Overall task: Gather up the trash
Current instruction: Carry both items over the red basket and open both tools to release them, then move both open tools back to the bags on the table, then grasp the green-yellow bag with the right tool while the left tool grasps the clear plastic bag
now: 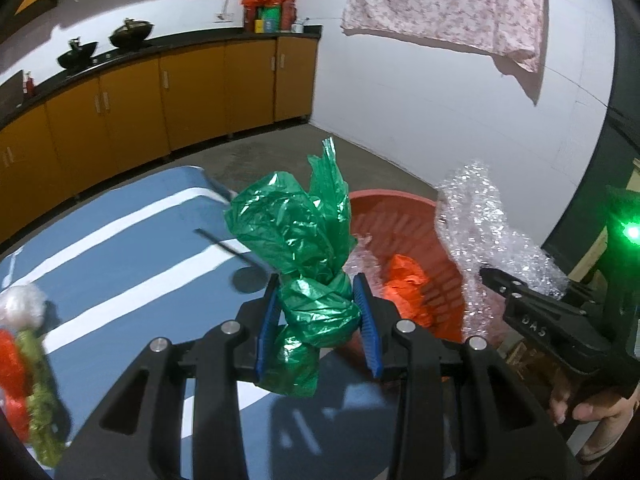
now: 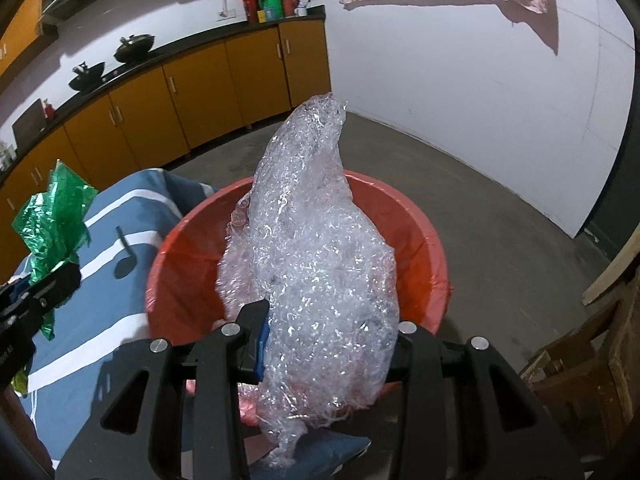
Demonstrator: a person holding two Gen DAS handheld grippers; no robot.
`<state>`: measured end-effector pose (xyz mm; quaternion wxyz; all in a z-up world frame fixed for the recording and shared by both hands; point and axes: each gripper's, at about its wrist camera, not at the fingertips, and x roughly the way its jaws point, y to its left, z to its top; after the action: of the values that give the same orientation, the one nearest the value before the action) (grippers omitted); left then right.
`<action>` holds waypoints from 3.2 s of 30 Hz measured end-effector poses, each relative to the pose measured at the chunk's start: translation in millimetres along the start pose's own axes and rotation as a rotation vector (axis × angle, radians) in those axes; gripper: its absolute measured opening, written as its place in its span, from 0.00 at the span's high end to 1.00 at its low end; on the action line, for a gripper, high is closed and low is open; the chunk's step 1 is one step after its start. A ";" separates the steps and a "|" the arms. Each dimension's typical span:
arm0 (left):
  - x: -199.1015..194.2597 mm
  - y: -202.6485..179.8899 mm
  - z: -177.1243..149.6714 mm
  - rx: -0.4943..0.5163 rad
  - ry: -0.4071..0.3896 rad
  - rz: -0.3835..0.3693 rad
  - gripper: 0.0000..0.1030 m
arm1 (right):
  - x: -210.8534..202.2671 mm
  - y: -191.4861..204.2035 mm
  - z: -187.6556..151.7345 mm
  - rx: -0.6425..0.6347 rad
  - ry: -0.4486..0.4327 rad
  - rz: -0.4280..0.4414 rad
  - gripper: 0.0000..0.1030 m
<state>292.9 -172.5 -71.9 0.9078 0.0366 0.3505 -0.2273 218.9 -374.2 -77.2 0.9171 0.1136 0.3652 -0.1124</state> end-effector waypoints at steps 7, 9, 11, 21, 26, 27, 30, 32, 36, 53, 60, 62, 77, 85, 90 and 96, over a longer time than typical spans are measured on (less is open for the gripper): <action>31.4 -21.6 6.5 0.029 0.014 -0.055 0.65 | 11.0 -14.0 8.6 0.019 -0.004 -0.003 0.64; 40.6 -25.5 8.4 0.032 0.022 -0.063 0.65 | 12.3 -17.8 9.8 0.024 -0.007 -0.001 0.64; 48.1 -26.4 8.7 0.025 0.032 -0.076 0.65 | 13.8 -21.2 10.4 0.028 -0.009 -0.001 0.64; 70.6 -34.3 14.5 0.033 0.054 -0.115 0.65 | 14.4 -29.7 10.6 0.039 -0.026 0.016 0.64; 75.2 -32.9 15.0 0.033 0.054 -0.127 0.59 | 12.3 -35.9 9.3 0.053 -0.039 0.041 0.62; 74.6 -31.2 13.7 0.032 0.053 -0.124 0.54 | 11.6 -37.2 6.7 0.053 -0.039 0.042 0.62; 74.7 -28.5 12.5 0.022 0.055 -0.126 0.50 | 11.1 -40.2 3.9 0.051 -0.038 0.039 0.56; 75.1 -28.7 12.1 0.019 0.057 -0.123 0.49 | 9.9 -41.5 2.7 0.054 -0.040 0.040 0.55; 72.2 -24.7 10.9 0.015 0.056 -0.108 0.48 | 7.5 -42.1 2.1 0.053 -0.046 0.042 0.50; -15.5 36.1 -13.0 -0.060 -0.032 0.071 0.31 | -22.1 -3.9 -4.4 -0.013 -0.088 0.051 0.26; -97.8 91.2 -40.9 -0.134 -0.113 0.214 0.25 | -40.8 60.1 -16.0 -0.114 -0.088 0.166 0.23; -125.6 111.7 -52.6 -0.164 -0.141 0.268 0.23 | -46.2 85.0 -22.0 -0.147 -0.085 0.213 0.23; -227.6 262.2 -148.0 -0.423 -0.113 0.627 0.21 | -59.9 266.0 -72.1 -0.386 0.006 0.464 0.36; -213.4 307.3 -157.3 -0.557 -0.068 0.576 0.23 | -44.2 327.3 -93.3 -0.430 0.098 0.500 0.42; -197.0 313.4 -153.5 -0.562 -0.046 0.550 0.27 | -40.6 348.3 -99.6 -0.452 0.111 0.505 0.42; -175.7 317.5 -152.0 -0.542 0.003 0.536 0.33 | -31.8 364.2 -109.7 -0.486 0.142 0.492 0.43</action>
<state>223.5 213.7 -101.0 0.9112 -0.1142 0.3773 0.1194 230.9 7.2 -86.8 0.8893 -0.0160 0.4057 0.2105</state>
